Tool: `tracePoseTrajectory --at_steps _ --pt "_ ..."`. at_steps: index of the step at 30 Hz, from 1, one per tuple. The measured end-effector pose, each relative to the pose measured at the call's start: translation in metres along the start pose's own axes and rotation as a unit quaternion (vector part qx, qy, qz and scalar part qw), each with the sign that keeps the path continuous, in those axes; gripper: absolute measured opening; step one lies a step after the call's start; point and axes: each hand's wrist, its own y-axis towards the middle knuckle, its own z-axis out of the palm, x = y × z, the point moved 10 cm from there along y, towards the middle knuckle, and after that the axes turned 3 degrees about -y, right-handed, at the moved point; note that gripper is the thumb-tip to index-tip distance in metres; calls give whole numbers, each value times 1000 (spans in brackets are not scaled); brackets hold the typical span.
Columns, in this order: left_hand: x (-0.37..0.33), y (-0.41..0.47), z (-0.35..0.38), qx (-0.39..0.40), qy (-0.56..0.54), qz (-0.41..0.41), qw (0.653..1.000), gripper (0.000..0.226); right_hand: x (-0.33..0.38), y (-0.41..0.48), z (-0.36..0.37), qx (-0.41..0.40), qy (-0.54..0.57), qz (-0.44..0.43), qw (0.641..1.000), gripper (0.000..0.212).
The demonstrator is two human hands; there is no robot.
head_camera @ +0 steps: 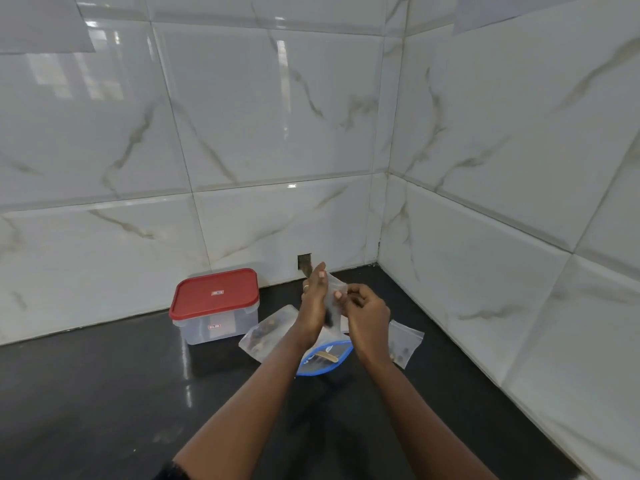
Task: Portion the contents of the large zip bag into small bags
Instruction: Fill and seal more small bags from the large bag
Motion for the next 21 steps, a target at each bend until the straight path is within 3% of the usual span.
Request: tracePoseTrajectory --at_steps 2,9,13,16,21 --pt "-3 -4 11 1 -50 20 999 35 -8 -1 -18 -50 -10 12 999 6" --pt "21 -13 18 -57 -49 17 997 15 -39 6 -59 -96 -64 71 991 12" --pt "19 -8 29 -75 32 41 996 15 -50 9 -72 -101 -127 103 981 27" --pt "26 -5 36 -92 65 39 993 17 -56 8 -73 -92 -112 121 982 29" --pt "39 2 44 -80 60 19 995 20 -58 11 -70 -20 -79 108 991 12"
